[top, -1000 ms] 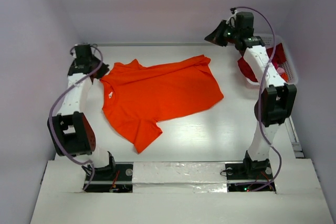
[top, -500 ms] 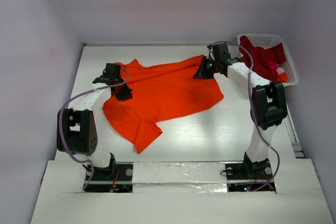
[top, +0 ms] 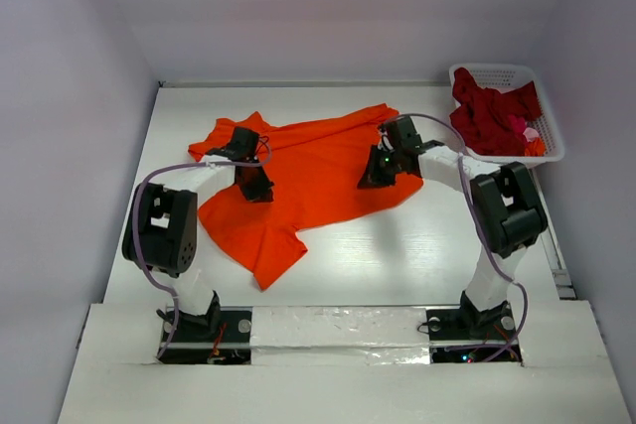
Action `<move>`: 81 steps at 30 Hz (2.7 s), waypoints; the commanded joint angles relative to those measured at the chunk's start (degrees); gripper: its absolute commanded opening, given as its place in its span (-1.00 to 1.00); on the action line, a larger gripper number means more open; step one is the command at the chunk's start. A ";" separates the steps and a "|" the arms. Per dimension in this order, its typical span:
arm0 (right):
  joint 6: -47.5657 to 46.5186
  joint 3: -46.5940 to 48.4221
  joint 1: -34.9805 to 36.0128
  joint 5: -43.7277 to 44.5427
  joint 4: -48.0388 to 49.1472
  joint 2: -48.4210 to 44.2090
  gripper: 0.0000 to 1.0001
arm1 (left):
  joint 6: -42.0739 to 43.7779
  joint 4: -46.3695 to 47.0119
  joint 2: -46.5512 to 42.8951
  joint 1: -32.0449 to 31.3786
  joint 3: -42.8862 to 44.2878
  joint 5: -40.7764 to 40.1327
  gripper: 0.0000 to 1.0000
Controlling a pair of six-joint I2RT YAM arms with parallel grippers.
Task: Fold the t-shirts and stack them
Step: Flatten out the tshirt
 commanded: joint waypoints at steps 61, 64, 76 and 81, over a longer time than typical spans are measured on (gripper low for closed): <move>12.74 -25.52 21.99 19.14 -8.73 -20.97 -1.00 | -3.46 -9.00 -14.10 -14.24 -19.44 -1.94 -1.00; 13.35 -27.36 22.61 18.97 -10.32 -24.23 -1.00 | -3.02 -9.71 -16.65 -14.85 -20.16 0.25 -1.00; 12.75 -18.08 24.28 24.15 -19.72 -34.42 -1.00 | -4.34 -19.46 -19.92 -15.38 -2.45 -2.20 -1.00; 9.85 -4.72 21.40 28.45 -23.24 -32.07 -1.00 | -1.80 -21.32 -15.71 -13.37 11.73 -9.05 -1.00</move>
